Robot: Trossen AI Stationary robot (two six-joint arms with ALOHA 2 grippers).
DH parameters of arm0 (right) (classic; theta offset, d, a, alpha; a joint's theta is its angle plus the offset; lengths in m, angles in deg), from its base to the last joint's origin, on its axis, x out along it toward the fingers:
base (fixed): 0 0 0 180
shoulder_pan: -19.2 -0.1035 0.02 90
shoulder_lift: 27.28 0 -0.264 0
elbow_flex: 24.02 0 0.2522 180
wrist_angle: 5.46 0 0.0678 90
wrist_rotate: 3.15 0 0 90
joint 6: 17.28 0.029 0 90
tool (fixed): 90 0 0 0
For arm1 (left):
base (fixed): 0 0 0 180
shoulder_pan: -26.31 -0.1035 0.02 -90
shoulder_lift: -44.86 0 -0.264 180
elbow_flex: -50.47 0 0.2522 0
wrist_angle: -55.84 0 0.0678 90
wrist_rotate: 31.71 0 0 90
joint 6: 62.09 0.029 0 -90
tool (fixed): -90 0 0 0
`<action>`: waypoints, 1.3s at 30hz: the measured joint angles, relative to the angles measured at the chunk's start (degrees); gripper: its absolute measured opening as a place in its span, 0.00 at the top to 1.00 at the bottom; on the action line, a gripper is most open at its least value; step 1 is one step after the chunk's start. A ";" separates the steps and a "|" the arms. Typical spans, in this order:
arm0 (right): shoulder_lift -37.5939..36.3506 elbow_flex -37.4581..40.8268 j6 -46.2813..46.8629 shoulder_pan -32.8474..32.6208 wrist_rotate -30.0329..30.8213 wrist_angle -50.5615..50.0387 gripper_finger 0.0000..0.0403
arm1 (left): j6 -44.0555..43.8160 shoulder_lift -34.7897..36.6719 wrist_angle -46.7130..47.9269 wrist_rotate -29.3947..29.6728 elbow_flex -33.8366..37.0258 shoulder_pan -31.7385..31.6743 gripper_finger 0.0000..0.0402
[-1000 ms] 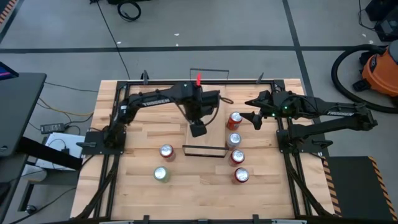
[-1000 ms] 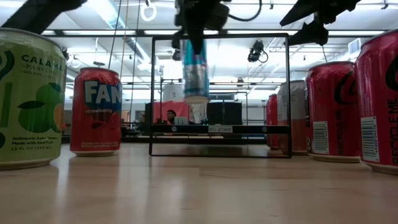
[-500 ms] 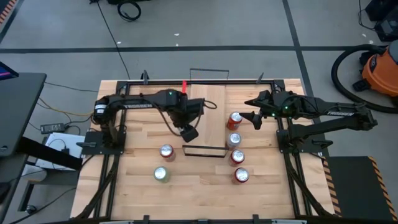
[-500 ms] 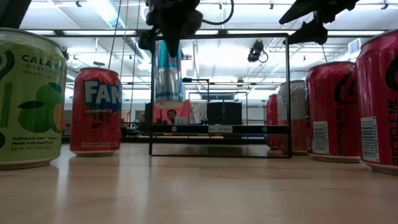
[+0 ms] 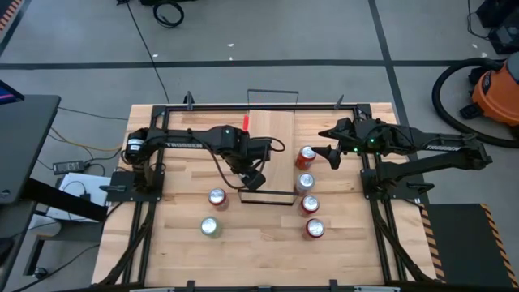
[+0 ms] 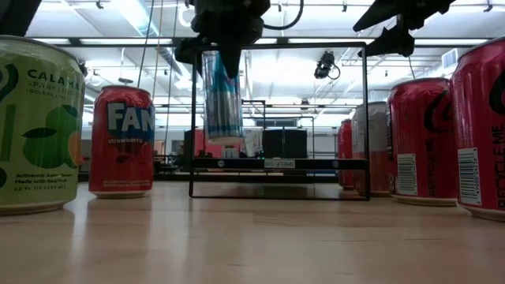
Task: Place canned beverage on shelf
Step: Put the blue soda can on the shelf
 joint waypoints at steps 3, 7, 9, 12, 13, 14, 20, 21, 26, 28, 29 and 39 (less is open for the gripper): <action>0.00 0.02 -0.01 0.00 -0.04 0.00 0.13 | -0.86 -0.91 -0.56 0.00 -0.06 0.01 0.37; 0.00 0.02 0.28 -0.01 -0.28 0.00 0.13 | -1.49 -1.86 -0.75 0.07 0.02 0.48 0.37; -0.06 0.00 0.33 0.00 -0.28 0.24 0.13 | -1.81 -2.24 -0.17 0.04 -0.02 0.94 0.37; -0.02 0.01 0.30 0.00 -0.28 0.39 0.13 | -2.93 -2.67 -0.37 0.04 -0.02 1.64 0.37; -0.02 0.00 0.34 0.00 -0.28 0.45 0.13 | -3.37 -2.66 -0.28 0.07 -0.02 1.89 0.37; -0.02 0.02 0.32 0.00 -0.28 0.40 0.13 | -3.89 -2.63 -0.23 0.33 -0.02 2.10 0.37; -0.02 0.01 -0.01 0.00 -0.29 0.44 0.13 | -5.07 -2.82 -0.45 1.51 -0.02 3.06 0.37; -0.02 0.00 -0.05 0.00 -0.31 0.46 0.13 | -5.34 -2.82 -0.55 1.91 -0.02 3.20 0.37; -0.02 0.02 -0.14 0.00 -0.33 0.46 0.13 | -6.82 -2.82 -0.53 3.36 -0.02 3.21 0.37; -0.02 0.02 -0.14 0.00 -0.37 0.48 0.13 | -7.30 -2.82 -0.53 3.38 -0.02 3.21 0.37; -0.02 0.00 -0.14 -0.01 -0.45 0.46 0.13 | -7.57 -2.82 -0.53 3.39 -0.02 3.21 0.37; -0.02 0.01 -0.16 0.00 -1.46 0.46 0.13 | -9.88 -2.82 -0.49 3.27 -0.02 3.71 0.37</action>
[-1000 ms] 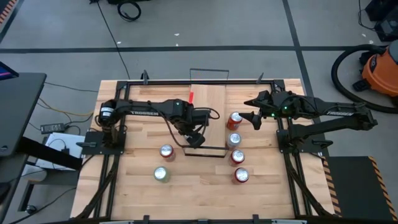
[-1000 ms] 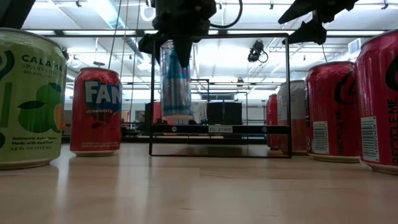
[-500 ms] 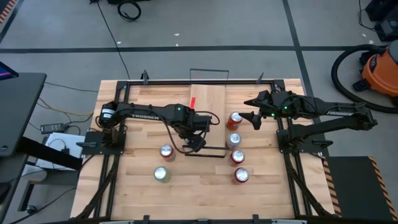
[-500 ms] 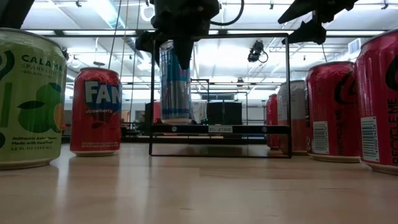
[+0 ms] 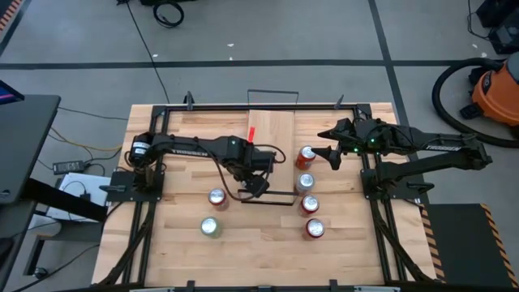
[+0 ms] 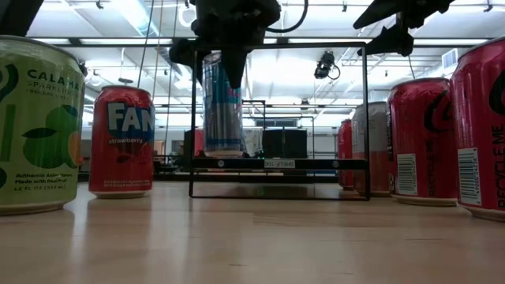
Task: Place canned beverage on shelf
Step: Put the blue soda can on the shelf
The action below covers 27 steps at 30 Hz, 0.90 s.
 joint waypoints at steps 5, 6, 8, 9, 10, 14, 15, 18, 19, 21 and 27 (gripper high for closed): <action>0.00 -0.01 0.00 0.00 -0.04 0.00 0.13 | -0.86 0.00 -0.01 0.19 0.00 0.55 0.37; 0.00 0.01 0.00 0.00 -0.04 0.00 0.13 | -0.87 0.00 -0.01 0.20 0.00 0.55 0.37; 0.00 0.01 -0.05 0.00 -0.04 0.02 0.13 | -0.88 0.00 -0.02 0.20 0.00 0.55 0.37; 0.00 -0.01 -0.12 0.00 -0.04 0.00 0.13 | -0.93 0.00 -0.04 0.20 0.00 0.55 0.37; 0.00 -0.01 -0.22 0.00 -0.04 0.02 0.13 | -1.26 0.00 -0.02 0.18 0.00 0.55 0.37; 0.00 -0.01 -0.23 -0.02 -0.04 0.02 0.13 | -2.25 0.00 -0.23 0.18 0.00 0.55 0.37; 0.00 -0.01 -0.22 -0.02 -0.04 0.02 0.13 | -2.32 0.00 -0.35 0.18 0.00 0.55 0.37; 0.00 0.01 -0.24 0.00 -0.03 0.04 0.13 | -2.34 0.00 -0.51 0.18 0.00 0.57 0.36; 0.00 0.00 -0.24 0.00 -0.04 0.04 0.13 | -2.32 0.00 -0.49 0.18 0.00 0.56 0.35; 0.00 -0.01 -0.32 0.00 -0.03 0.04 0.13 | -2.30 0.00 -0.50 0.20 0.00 0.55 0.32; 0.00 -0.01 -0.46 0.00 -0.02 0.05 0.13 | -2.21 0.03 -0.79 0.23 -0.01 0.55 0.21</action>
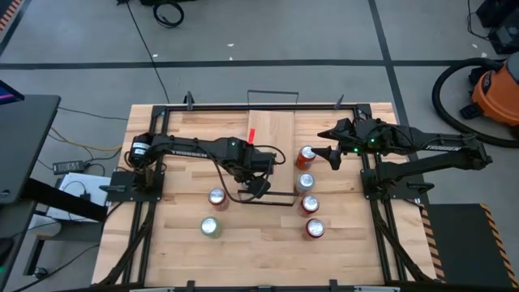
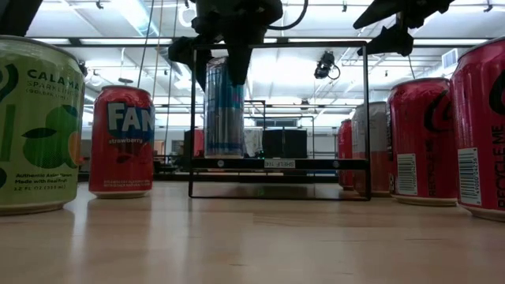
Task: Place canned beverage on shelf
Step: Put the blue soda can on the shelf
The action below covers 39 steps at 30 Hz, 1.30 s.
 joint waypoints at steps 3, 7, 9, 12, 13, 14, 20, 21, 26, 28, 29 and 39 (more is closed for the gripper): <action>0.00 0.00 0.00 0.00 0.00 0.02 0.13 | 0.16 0.01 -0.53 0.02 0.00 0.00 0.18; 0.00 0.00 0.00 0.00 0.00 0.02 0.13 | 0.54 0.01 -1.10 -1.08 -0.01 -0.22 0.18; 0.00 0.00 0.00 0.00 0.00 0.02 0.13 | 0.53 0.02 -1.49 -1.97 -0.01 -0.24 0.18; 0.00 0.01 0.00 -0.01 0.00 0.02 0.13 | 0.52 0.02 -1.74 -2.99 -0.01 -0.24 0.18; 0.00 0.02 0.00 0.00 0.01 0.02 0.13 | 0.52 0.02 -1.78 -3.11 -0.01 -0.24 0.18; 0.00 0.01 0.01 0.00 0.00 0.02 0.13 | 0.53 0.02 -1.81 -3.24 -0.01 -0.24 0.18; 0.00 0.02 0.02 -0.02 0.02 0.04 0.13 | 1.03 0.02 -1.85 -3.36 -0.01 -0.26 0.18; 0.00 0.00 0.00 0.00 0.02 0.04 0.13 | 1.30 0.02 -1.85 -3.36 -0.01 -0.28 0.18; 0.00 0.01 0.02 0.00 0.02 0.04 0.13 | 1.68 0.02 -1.73 -3.61 -0.01 -1.08 0.18; 0.00 0.00 0.02 0.00 0.02 0.04 0.13 | 1.66 0.02 -1.54 -4.27 -0.01 -1.47 0.18; 0.00 0.02 0.02 0.00 0.02 0.04 0.13 | 1.68 0.02 -1.54 -4.58 -0.01 -1.57 0.18; 0.00 0.00 0.02 0.00 0.02 0.04 0.13 | 2.40 0.53 -1.54 -6.17 -0.01 -2.58 0.18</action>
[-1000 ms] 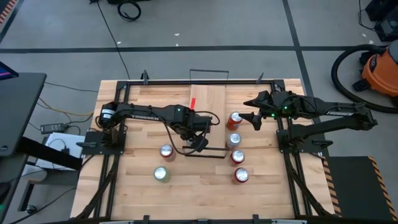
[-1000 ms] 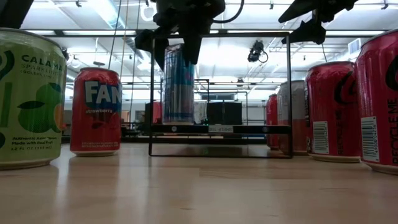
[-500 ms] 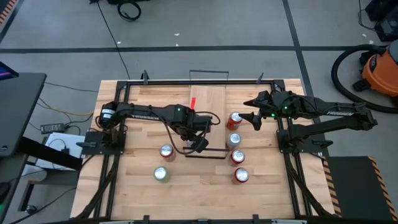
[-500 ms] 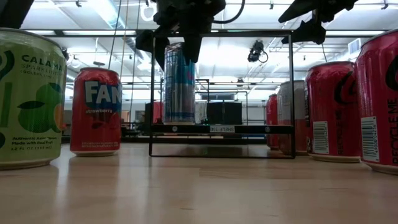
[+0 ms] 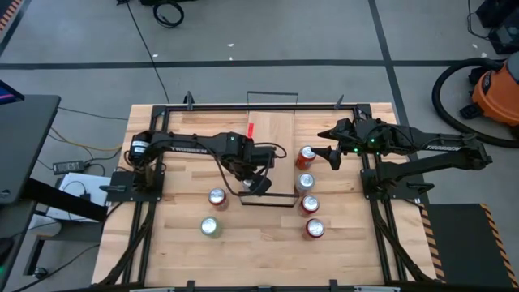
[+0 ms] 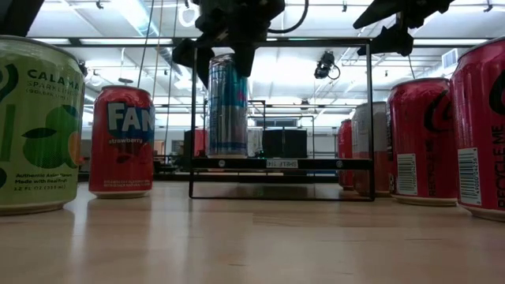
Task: Place canned beverage on shelf
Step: Put the blue soda can on the shelf, then put the right red soda can on the shelf
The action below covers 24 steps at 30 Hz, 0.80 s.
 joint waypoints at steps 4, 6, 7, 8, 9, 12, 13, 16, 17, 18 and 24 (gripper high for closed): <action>-0.02 0.01 0.00 0.00 0.00 0.03 0.13 | 1.16 0.76 -0.21 0.03 -0.04 -0.95 0.18; -0.02 0.01 0.00 -0.02 0.02 0.11 0.13 | 1.39 1.78 -0.49 0.13 -0.04 -1.50 0.18; -0.02 -0.01 0.00 -0.02 0.02 0.19 0.13 | 1.67 2.20 -0.70 0.37 -0.09 -1.70 0.18; -0.02 0.02 0.00 0.00 0.02 0.39 0.13 | 2.00 2.74 -1.19 0.58 -0.11 -1.90 0.18; -0.02 -0.01 0.00 -0.02 0.02 0.40 0.13 | 2.23 3.06 -1.32 0.78 -0.11 -2.16 0.18; -0.02 0.01 0.00 0.00 0.02 0.53 0.13 | 2.27 3.94 -1.66 1.75 -0.09 -2.87 0.18; -0.02 0.01 0.00 -0.02 0.04 0.54 0.13 | 2.27 4.17 -1.93 1.84 -0.09 -3.13 0.18; -0.02 0.00 0.00 0.00 0.07 0.68 0.13 | 2.40 4.29 -2.68 1.97 -0.09 -3.63 0.18; -0.02 0.00 0.00 -0.02 0.07 0.73 0.13 | 2.64 4.30 -2.65 2.01 -0.09 -3.79 0.18; -0.02 0.01 0.00 0.00 0.07 0.72 0.13 | 2.84 4.43 -2.85 1.93 -0.09 -3.87 0.18; -0.02 0.01 0.46 0.00 -0.55 0.70 0.13 | 4.06 5.99 -4.04 1.36 -0.07 -4.66 0.18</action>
